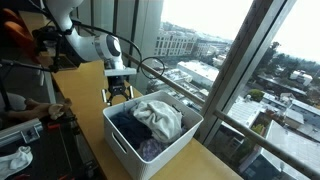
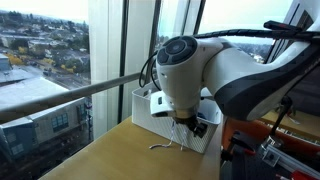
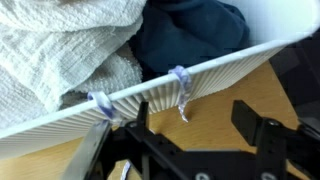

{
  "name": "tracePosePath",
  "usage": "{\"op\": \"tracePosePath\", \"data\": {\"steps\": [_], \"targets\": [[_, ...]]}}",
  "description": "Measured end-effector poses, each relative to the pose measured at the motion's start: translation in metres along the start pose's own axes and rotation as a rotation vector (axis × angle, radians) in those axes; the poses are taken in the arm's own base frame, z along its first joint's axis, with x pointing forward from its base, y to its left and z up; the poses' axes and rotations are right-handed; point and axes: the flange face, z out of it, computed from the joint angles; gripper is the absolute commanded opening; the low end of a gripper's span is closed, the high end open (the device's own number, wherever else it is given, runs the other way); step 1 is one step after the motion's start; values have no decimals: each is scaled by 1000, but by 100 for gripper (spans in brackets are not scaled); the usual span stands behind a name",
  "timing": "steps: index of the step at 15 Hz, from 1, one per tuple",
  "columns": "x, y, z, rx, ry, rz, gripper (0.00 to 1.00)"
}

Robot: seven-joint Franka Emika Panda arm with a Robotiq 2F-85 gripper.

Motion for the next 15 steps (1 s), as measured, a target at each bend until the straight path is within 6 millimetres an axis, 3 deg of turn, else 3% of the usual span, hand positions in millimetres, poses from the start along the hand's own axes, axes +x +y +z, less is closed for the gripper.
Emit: {"op": "tracePosePath", "data": {"steps": [7, 15], "targets": [[0, 5, 3, -30, -19, -19, 0], [-5, 7, 14, -26, -47, -26, 0]]}}
